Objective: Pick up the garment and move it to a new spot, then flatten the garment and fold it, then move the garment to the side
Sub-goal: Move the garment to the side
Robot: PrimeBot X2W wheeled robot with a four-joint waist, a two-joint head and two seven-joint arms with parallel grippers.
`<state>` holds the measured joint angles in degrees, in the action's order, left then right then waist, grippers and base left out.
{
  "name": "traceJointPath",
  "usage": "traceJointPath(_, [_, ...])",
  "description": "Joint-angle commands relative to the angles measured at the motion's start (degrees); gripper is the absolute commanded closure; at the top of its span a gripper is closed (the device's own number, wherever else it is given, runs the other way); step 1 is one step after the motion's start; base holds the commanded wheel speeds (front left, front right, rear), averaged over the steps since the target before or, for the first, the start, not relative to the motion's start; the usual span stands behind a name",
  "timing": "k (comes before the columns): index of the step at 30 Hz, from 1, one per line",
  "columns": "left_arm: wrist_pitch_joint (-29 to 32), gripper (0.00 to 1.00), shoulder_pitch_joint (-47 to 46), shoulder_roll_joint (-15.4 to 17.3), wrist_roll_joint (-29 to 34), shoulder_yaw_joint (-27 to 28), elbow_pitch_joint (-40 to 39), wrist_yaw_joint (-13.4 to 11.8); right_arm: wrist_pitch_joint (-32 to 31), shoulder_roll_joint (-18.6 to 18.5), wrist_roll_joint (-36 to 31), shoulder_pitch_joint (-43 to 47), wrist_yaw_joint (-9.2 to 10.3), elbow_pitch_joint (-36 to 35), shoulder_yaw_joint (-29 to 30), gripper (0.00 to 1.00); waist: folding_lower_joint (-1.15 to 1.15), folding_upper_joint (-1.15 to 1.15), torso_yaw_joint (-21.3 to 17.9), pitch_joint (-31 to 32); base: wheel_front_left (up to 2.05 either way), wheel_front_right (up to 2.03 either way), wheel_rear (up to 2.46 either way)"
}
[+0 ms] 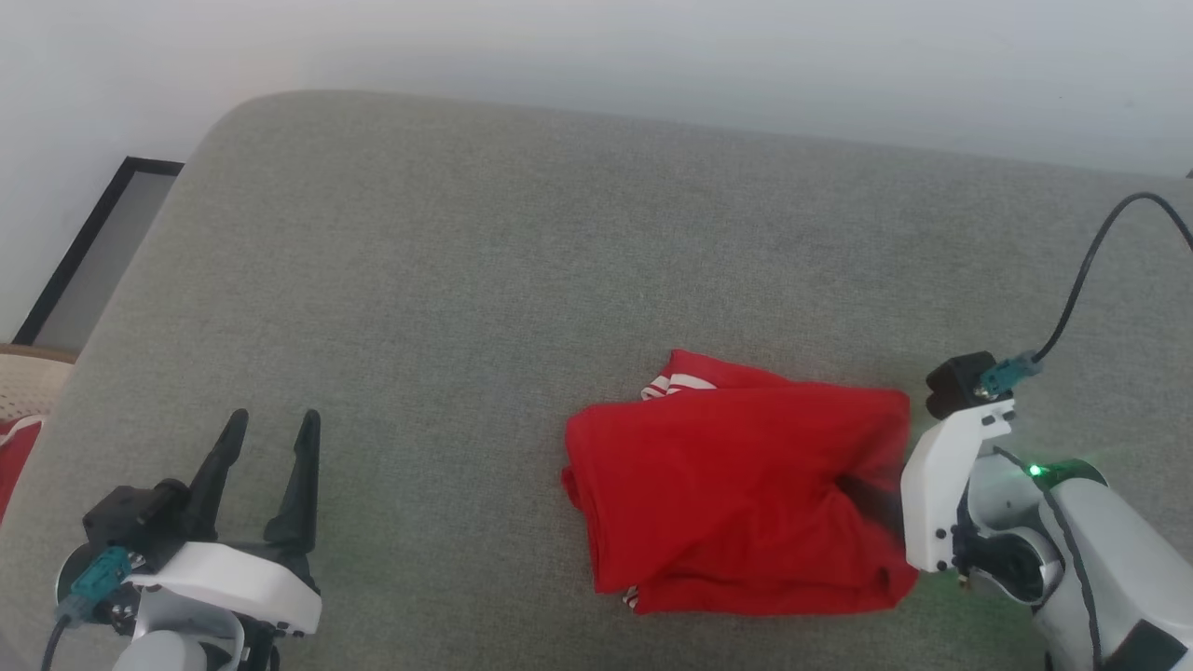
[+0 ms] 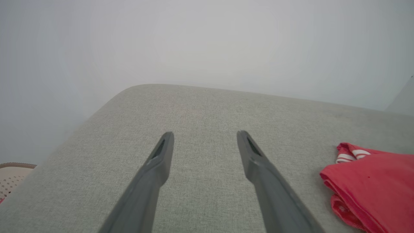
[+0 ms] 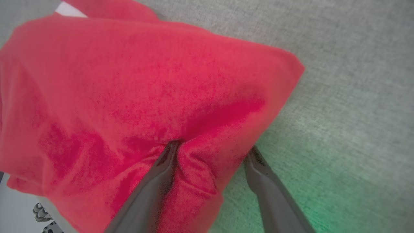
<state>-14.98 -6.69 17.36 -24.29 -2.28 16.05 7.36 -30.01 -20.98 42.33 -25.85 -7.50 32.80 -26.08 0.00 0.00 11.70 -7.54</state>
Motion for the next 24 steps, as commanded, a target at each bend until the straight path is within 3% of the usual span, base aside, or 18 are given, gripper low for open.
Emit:
traceJointPath(1, [-0.25,0.00,-0.80,-0.14,-0.16,-0.03,0.11,0.13,-1.12,1.09,-0.61,1.69,0.02,2.09,-0.47,1.00,0.00,0.00,0.06,-0.10,0.00,0.00,0.00])
traceJointPath(8, [-0.24,0.00,-1.73,-0.14,-0.19,0.56,0.26,0.12,-2.07,0.90,-3.69,0.82,0.13,0.50,3.06,1.00,0.00,0.00,-1.46,-0.70,0.00,0.00,0.00])
traceJointPath(18, [-0.25,0.00,-5.08,0.39,0.20,-0.32,-0.99,0.11,-2.56,-4.16,-6.68,-2.86,0.03,-6.25,10.14,1.00,0.00,0.00,-7.47,-3.77,0.00,0.00,0.00])
traceJointPath(24, [-0.25,0.00,-8.64,1.40,0.41,-2.21,-1.17,0.10,-1.65,-9.13,-7.89,-6.63,0.02,-7.62,12.53,1.00,0.00,0.00,-12.00,-6.53,0.00,0.00,0.00])
